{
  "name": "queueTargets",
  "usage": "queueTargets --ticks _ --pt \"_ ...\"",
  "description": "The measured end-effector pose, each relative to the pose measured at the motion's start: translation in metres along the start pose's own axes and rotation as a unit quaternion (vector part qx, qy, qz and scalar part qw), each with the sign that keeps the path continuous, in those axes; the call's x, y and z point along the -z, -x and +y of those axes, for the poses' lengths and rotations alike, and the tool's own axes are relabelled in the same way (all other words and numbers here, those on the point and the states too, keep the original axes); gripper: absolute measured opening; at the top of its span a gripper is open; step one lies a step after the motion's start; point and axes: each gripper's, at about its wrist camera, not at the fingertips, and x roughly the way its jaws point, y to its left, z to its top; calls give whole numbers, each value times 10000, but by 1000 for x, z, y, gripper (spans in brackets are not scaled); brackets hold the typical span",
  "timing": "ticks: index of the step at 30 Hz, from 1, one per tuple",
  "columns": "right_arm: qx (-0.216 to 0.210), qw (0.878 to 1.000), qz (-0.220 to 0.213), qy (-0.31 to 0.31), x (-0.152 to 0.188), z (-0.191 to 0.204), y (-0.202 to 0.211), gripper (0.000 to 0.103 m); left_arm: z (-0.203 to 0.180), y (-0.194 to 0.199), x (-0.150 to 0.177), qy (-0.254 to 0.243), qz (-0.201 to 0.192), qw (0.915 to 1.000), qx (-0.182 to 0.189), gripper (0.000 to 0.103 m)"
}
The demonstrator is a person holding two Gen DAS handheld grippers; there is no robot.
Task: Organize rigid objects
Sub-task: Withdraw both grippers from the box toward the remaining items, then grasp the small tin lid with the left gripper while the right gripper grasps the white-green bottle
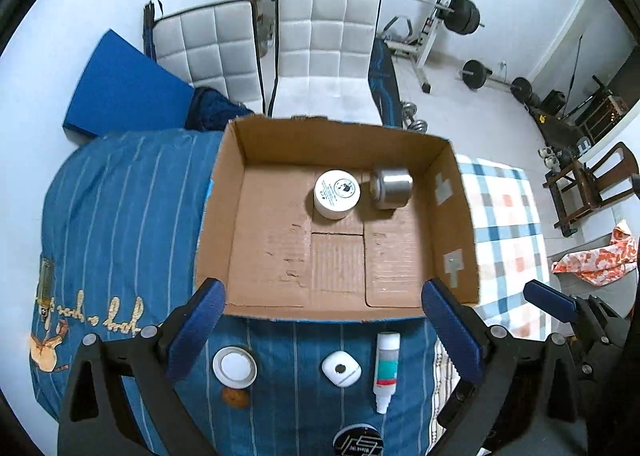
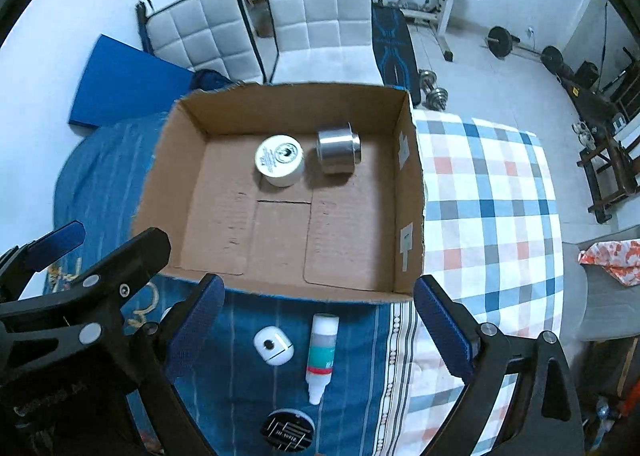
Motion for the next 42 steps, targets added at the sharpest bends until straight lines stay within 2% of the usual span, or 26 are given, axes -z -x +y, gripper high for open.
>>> queueTargets --ticks 6,10,13,16,19,22,24,27,29,31,33,38,39,42 --pt "-82 9995 -306 72 13 -1 42 97 -9 43 8 -54 -377 9993 6 101" --pt "-143 9990 -428 43 23 -6 56 97 -10 57 12 -19 -544 9985 -6 101" --pt "-194 9991 -363 35 31 -10 57 98 -2 61 21 131 -542 9984 44 101" --pt "-276 9996 -79 34 44 -16 41 98 14 52 36 282 -394 9988 8 101" --pt "-232 9993 290 43 60 -21 12 98 38 27 56 405 -53 9990 -200 101" --pt "-228 9962 843 27 78 -24 -35 98 67 -13 79 524 448 9965 -474 101" --pt "-251 9939 1077 22 85 -24 -60 98 90 -40 93 678 783 9927 -612 101" --pt "-284 9890 1447 -62 97 -23 -103 96 118 -82 114 932 1228 9861 -615 101" --pt "-234 9843 1745 -107 105 -20 -135 90 127 -103 122 1002 1418 9833 -553 99" --pt "-162 9803 1967 -108 111 -16 -157 79 132 -124 129 961 1582 9812 -552 99" --pt "-141 9764 2150 -120 117 -12 -175 72 134 -146 135 897 1780 9783 -556 99" --pt "4 9736 2277 -162 125 -7 -199 63 139 -190 143 1140 2210 9683 -232 94" --pt "29 9731 2299 -174 127 -7 -202 58 139 -196 143 1172 2259 9669 -208 93" --pt "118 9730 2293 -243 131 -9 -207 51 134 -212 145 1175 2388 9639 -122 80"
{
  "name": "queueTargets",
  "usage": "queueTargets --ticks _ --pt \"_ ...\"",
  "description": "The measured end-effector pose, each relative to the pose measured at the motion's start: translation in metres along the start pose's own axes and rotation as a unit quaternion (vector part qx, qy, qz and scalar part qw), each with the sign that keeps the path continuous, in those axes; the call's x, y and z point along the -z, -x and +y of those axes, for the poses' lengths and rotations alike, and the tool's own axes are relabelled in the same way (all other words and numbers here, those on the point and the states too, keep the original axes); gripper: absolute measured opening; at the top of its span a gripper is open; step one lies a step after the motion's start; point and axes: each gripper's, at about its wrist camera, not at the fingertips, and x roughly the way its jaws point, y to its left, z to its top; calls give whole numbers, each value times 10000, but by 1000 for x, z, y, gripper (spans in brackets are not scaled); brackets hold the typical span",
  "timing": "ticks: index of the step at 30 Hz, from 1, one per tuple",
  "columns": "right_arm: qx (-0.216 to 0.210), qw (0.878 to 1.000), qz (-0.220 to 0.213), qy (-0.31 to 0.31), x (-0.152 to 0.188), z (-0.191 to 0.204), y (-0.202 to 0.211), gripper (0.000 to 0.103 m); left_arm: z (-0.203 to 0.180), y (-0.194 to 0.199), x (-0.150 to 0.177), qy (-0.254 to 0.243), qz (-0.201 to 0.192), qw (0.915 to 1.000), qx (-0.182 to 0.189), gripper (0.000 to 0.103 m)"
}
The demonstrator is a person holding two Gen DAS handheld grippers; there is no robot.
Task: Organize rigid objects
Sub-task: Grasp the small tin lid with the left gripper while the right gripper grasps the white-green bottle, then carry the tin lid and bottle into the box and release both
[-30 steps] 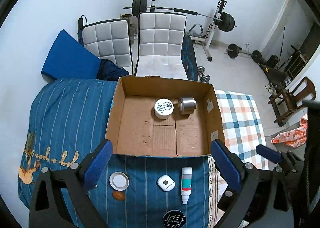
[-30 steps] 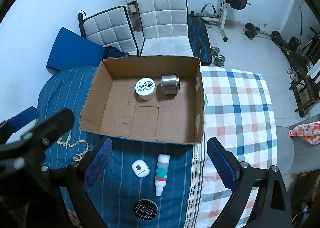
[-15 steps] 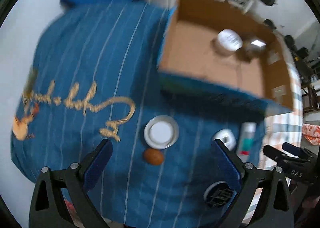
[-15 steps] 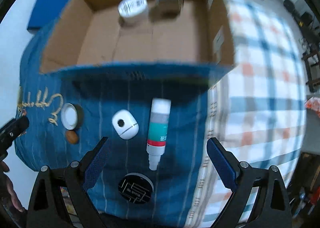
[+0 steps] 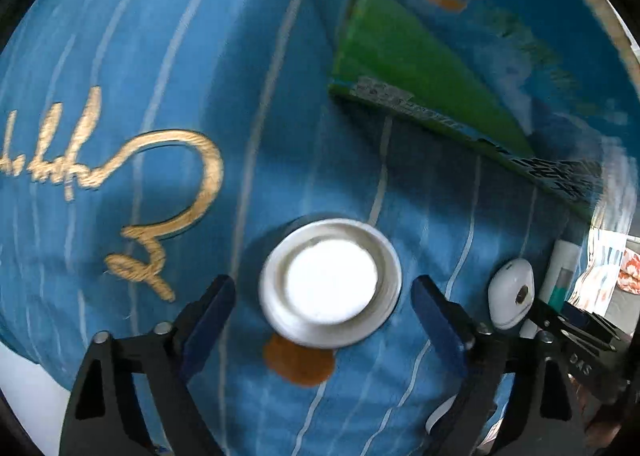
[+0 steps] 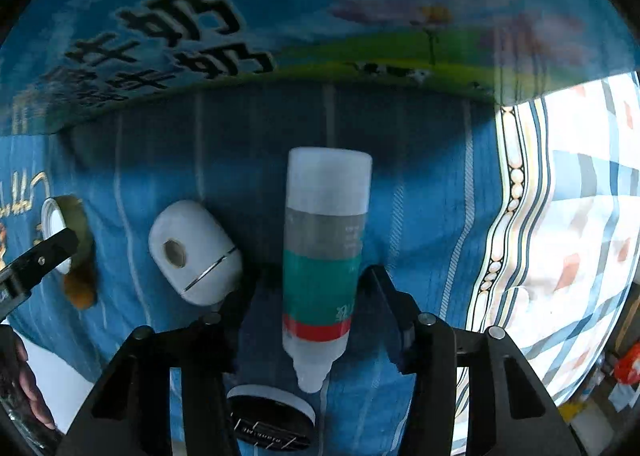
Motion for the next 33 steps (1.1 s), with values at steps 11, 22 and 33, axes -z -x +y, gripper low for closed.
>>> queueTargets --ticks 11,22,33 --pt "-48 9993 379 34 39 -25 -10 35 -51 -14 41 -536 116 9985 3 64" --pt "-229 9982 493 -234 70 -56 -22 36 -100 -38 58 -955 184 9945 -399 76" --pt "67 9987 410 -278 70 -44 -28 36 -128 -33 69 -973 -19 9940 -506 62"
